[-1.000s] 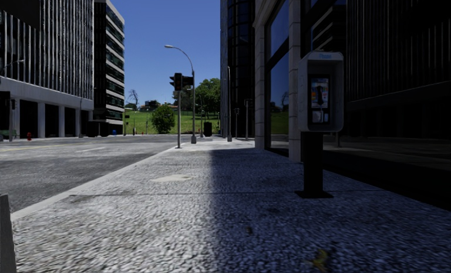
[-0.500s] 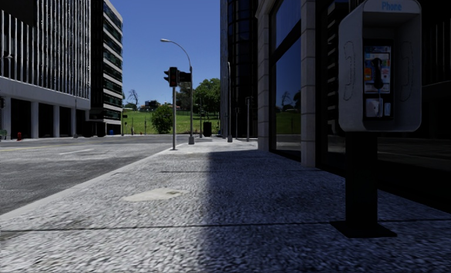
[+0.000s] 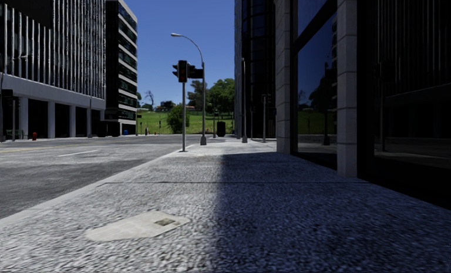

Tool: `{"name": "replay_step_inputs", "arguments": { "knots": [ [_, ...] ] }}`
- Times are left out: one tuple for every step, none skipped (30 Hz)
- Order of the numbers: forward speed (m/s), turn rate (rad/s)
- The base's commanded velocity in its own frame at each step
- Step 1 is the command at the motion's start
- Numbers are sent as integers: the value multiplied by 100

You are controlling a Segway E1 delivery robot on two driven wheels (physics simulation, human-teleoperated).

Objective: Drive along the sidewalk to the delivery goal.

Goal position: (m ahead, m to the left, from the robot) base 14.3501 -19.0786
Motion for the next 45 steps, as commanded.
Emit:
{"name": "replay_step_inputs", "arguments": {
  "knots": [
    [200,0],
    [200,0],
    [200,0],
    [200,0],
    [200,0],
    [200,0],
    [200,0],
    [200,0],
    [200,0],
    [200,0],
    [200,0],
    [200,0],
    [200,0],
    [200,0],
    [200,0],
    [200,0],
    [200,0],
    [200,0],
    [200,0],
    [200,0],
    [200,0],
    [200,0],
    [200,0],
    [200,0],
    [200,0],
    [200,0],
    [200,0],
    [200,0],
    [200,0],
    [200,0],
    [200,0],
    [200,0],
    [200,0],
    [200,0],
    [200,0],
    [200,0],
    [200,0],
    [200,0],
    [200,0],
    [200,0],
    [200,0],
    [200,0],
    [200,0],
    [200,0],
    [200,0]
  ]
}}
